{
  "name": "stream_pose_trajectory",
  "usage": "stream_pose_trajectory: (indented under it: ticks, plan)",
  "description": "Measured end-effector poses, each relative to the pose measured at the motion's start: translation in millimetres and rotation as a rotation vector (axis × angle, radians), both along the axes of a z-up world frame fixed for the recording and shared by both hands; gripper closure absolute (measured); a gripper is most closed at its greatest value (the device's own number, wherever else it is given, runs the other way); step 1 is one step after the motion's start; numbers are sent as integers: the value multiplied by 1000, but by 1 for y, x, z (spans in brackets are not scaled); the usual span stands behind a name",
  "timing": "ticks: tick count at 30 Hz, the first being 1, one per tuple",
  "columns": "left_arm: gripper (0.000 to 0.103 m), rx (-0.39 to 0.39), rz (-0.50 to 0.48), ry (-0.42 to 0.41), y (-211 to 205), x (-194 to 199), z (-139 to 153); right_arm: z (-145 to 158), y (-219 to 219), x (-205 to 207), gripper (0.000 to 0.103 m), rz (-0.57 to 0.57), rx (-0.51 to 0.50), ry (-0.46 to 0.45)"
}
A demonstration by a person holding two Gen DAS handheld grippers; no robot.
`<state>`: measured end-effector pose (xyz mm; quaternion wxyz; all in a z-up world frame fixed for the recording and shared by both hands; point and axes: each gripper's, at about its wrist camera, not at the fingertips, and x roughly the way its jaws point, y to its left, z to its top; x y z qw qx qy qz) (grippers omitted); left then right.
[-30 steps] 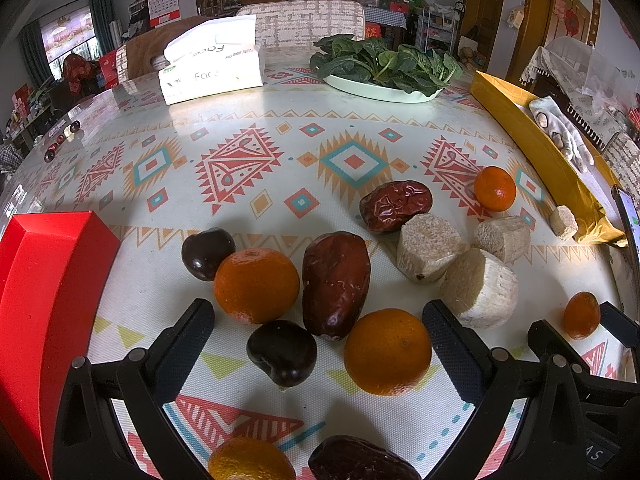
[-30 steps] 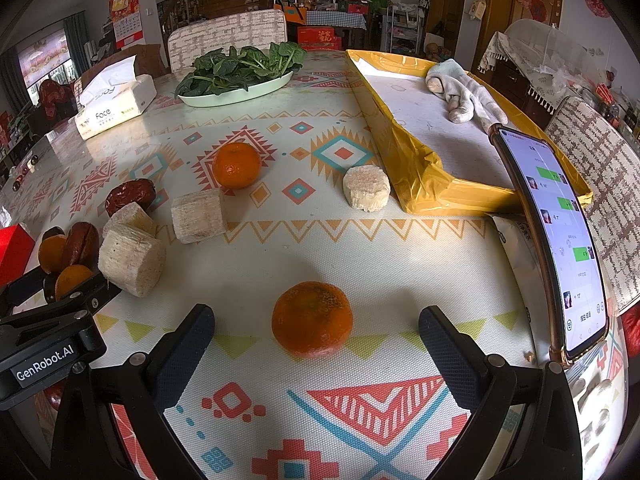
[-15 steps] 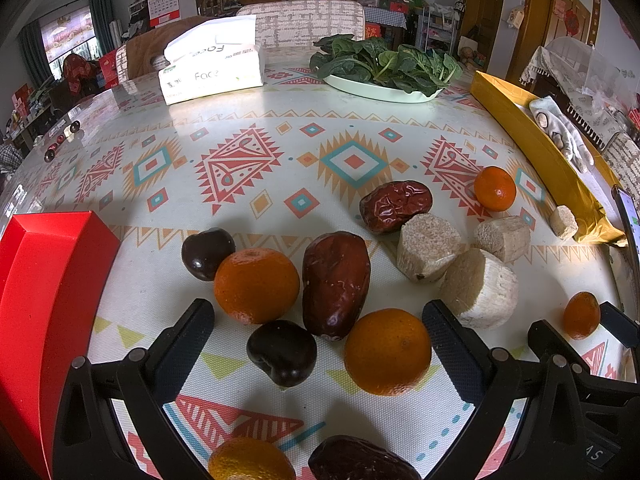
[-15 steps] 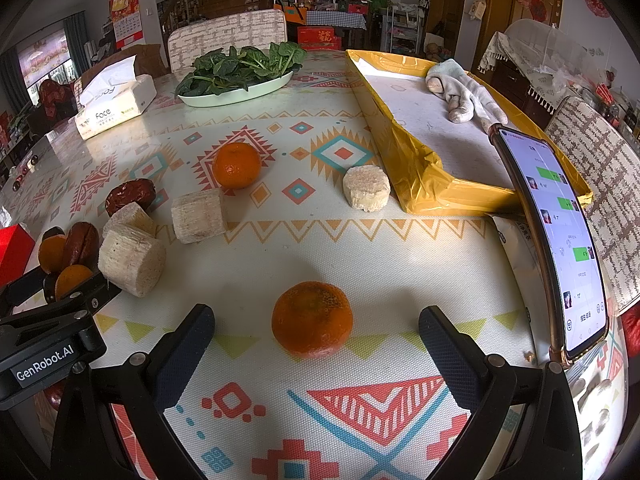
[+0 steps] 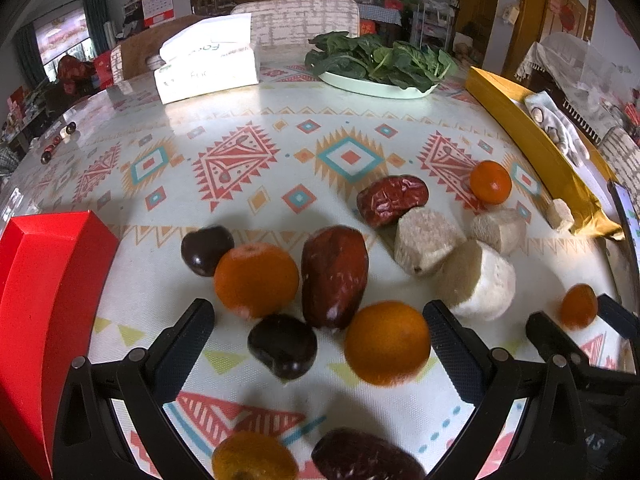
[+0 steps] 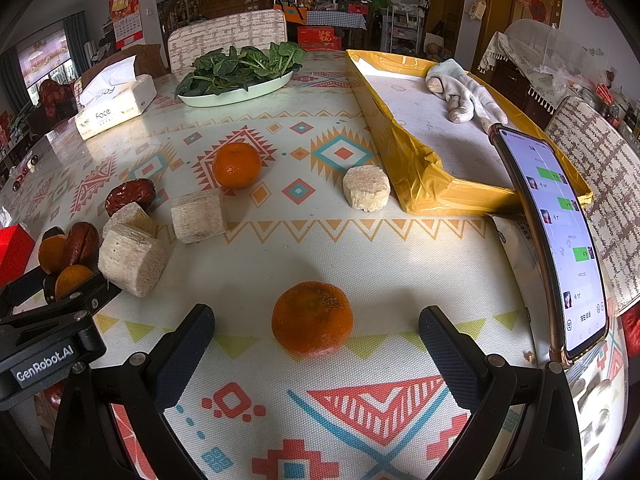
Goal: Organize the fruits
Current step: 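Grasp a dark red date with the right tool while the left tool grasps an orange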
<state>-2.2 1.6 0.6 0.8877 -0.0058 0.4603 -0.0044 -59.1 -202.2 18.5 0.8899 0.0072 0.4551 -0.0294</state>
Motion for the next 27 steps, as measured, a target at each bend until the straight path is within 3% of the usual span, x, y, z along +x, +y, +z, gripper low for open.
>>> stream_pose_trajectory:
  ticks: [17, 21, 27]
  plan:
    - [0, 4, -29, 46, 2, -1, -1, 1, -1, -5, 0, 0, 0, 0]
    - [0, 4, -22, 47, 3, -4, 0, 2, -3, -7, 0, 67, 5, 24]
    - [0, -34, 5, -102, 20, -36, 29, 1, -8, -5, 0, 49, 5, 50]
